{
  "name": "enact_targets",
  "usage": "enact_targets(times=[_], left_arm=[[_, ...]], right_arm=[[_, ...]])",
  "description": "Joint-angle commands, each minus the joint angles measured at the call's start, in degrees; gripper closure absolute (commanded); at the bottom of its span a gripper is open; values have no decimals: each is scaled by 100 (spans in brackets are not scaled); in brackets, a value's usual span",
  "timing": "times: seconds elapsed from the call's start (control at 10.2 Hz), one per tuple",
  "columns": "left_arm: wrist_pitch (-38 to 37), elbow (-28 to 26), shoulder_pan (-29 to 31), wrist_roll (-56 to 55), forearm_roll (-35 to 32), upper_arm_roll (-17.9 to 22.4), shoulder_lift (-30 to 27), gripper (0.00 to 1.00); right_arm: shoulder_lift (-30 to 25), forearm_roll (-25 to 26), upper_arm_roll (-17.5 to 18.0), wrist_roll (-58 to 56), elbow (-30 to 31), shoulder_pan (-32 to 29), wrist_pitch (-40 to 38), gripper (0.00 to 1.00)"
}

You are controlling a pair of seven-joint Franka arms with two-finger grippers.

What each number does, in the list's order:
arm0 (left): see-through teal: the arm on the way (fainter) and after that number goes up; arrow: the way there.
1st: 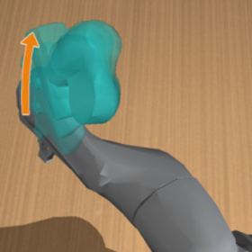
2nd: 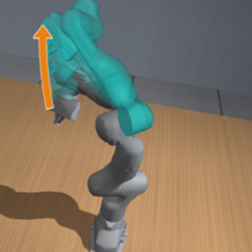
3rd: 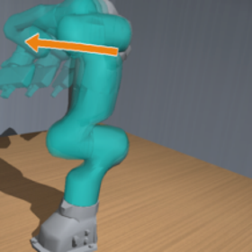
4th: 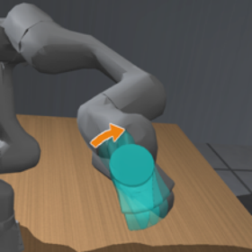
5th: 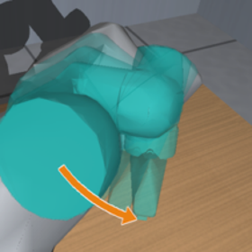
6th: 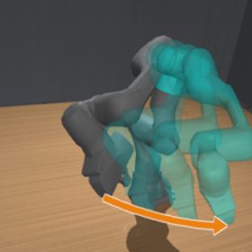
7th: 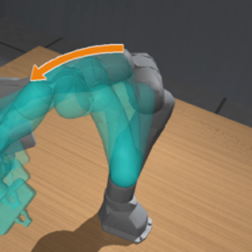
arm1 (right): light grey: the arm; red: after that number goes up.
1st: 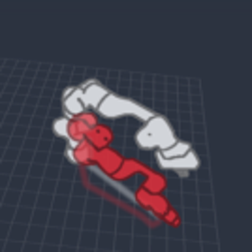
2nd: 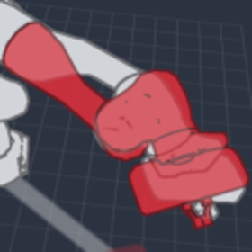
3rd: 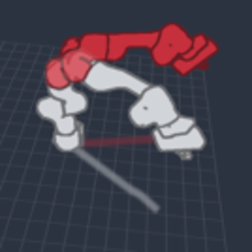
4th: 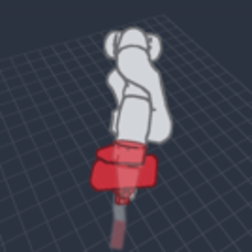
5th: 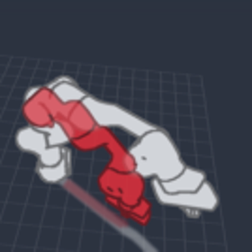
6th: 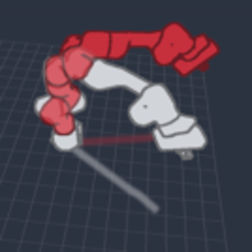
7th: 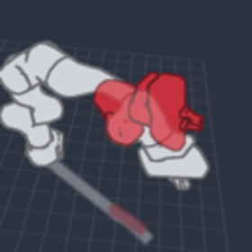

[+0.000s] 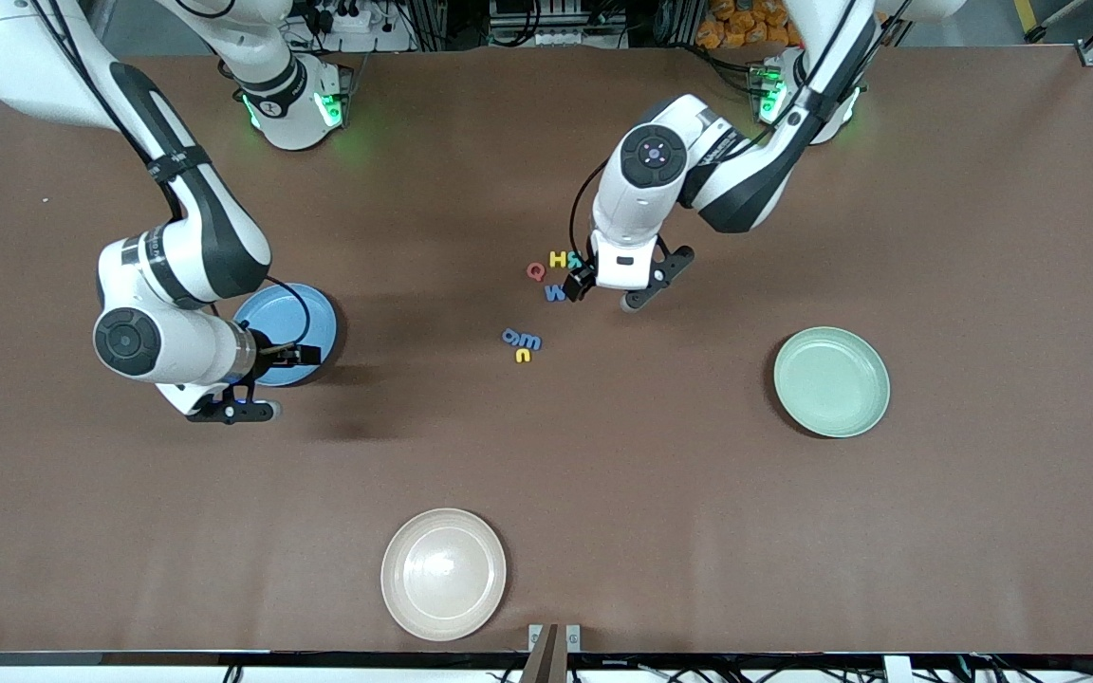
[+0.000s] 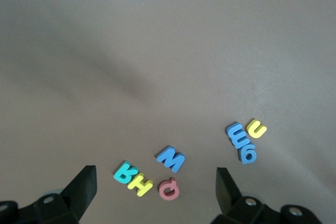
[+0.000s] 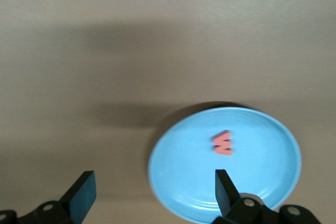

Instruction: Sort upper and lower case letters into plates

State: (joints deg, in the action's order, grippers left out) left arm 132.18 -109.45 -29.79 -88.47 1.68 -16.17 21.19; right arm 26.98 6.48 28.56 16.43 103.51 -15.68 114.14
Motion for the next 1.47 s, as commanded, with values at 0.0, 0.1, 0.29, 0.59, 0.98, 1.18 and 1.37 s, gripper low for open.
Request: enact_targets(times=[0.0,0.1,0.29,0.59,0.98,1.18,1.37], left_arm=[[45,361,-439,-670,-160,350,306,0],[45,371,-458,-689,-160,369,316,0],[45,380,-466,-960,-160,387,359,0],[45,371,-458,-1898,-658,378,438,0],[210,328,-458,-2087,-766,360,518,0],[343,319,-501,-2446,-749,360,605,0],[694,310,-642,-2972,-783,369,816,0]], right_arm=[[157,-226,-35,508,-295,240,-67,0],[245,-217,-35,763,-444,380,-32,0],[500,-138,-35,818,-917,827,38,0],[904,589,-26,827,-1184,1452,642,0],[1177,1013,-26,818,-1184,1682,917,0],[1370,1066,-35,836,-1280,1980,926,0],[1528,1084,-52,923,-1525,2261,1013,0]])
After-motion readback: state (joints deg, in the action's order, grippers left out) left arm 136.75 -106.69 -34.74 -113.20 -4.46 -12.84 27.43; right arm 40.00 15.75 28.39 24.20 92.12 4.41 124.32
